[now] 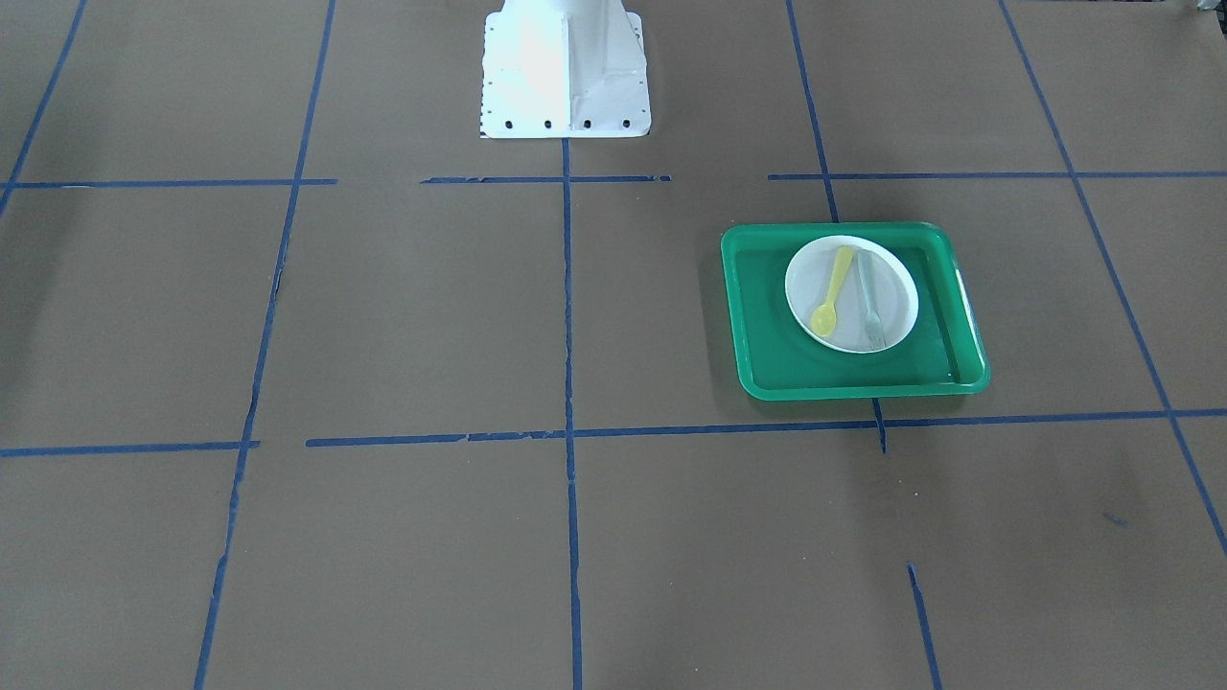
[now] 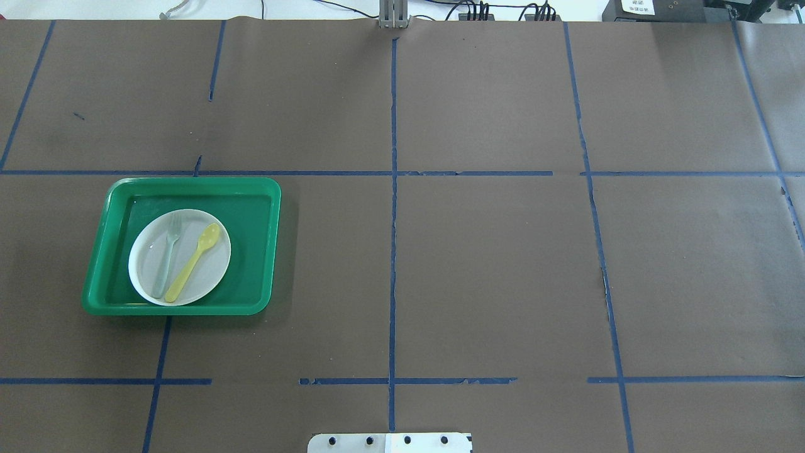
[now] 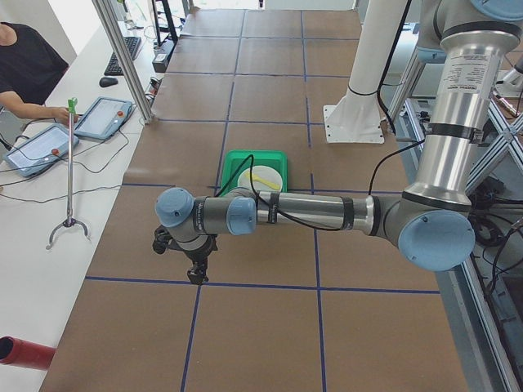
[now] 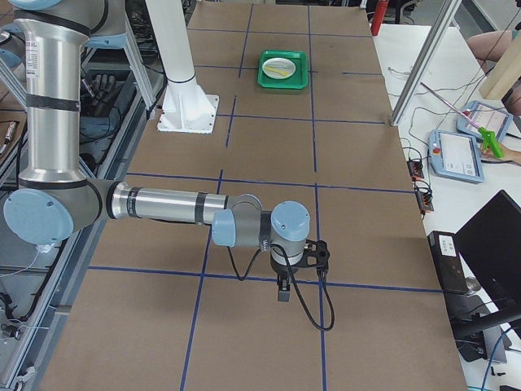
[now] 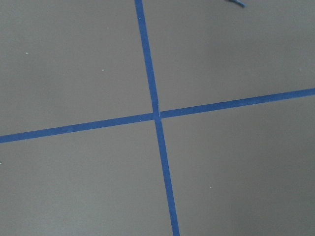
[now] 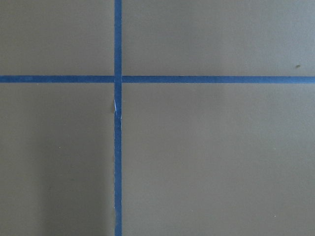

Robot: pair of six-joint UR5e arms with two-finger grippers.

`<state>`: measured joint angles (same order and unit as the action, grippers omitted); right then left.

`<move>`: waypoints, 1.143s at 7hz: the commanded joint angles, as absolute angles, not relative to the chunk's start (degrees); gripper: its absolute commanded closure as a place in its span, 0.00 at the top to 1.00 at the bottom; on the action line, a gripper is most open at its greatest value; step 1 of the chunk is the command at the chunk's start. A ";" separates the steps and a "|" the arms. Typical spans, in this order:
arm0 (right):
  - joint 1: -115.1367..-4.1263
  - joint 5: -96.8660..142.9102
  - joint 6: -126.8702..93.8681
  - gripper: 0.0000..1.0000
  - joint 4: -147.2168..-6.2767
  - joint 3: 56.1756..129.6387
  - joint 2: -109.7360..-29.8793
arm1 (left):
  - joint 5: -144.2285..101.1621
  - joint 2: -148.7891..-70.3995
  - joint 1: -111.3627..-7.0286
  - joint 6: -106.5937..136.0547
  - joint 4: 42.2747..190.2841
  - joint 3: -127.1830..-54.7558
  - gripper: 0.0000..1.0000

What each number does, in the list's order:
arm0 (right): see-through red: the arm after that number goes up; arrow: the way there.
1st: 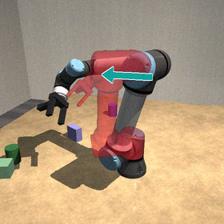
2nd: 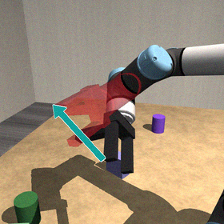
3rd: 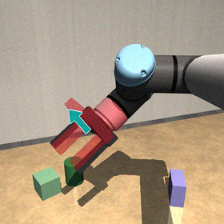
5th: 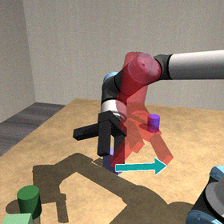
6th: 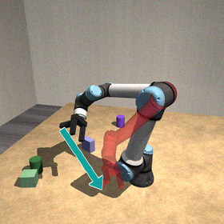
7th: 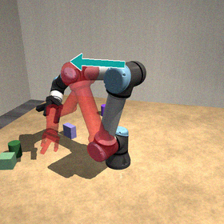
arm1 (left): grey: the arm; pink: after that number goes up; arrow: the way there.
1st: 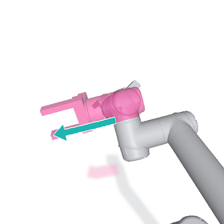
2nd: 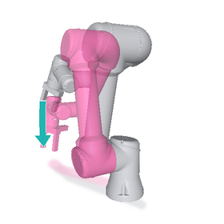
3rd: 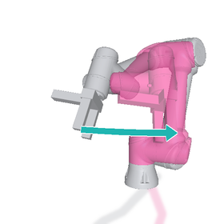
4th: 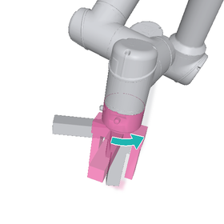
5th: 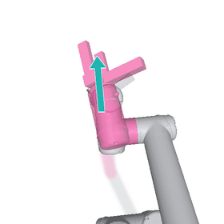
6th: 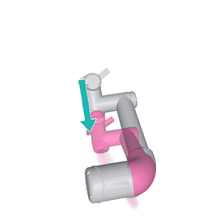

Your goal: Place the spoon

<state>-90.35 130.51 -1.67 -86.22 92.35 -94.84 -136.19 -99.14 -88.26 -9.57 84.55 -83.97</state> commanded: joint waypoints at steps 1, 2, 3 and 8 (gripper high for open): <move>-90.35 130.52 -1.67 1.00 -86.22 92.37 -94.92 | -136.32 -99.41 -88.68 -9.76 84.29 -84.02 1.00; -90.35 130.43 -1.67 1.00 -86.22 92.29 -94.83 | -136.14 -99.40 -88.16 -9.32 84.64 -84.02 1.00; -90.35 130.52 -1.67 1.00 -86.22 92.29 -94.83 | -131.62 -100.62 -87.98 -9.23 84.81 -84.55 1.00; -90.35 130.52 -1.67 1.00 -86.22 92.29 -94.92 | -131.10 -98.09 -81.87 1.13 96.40 -88.74 1.00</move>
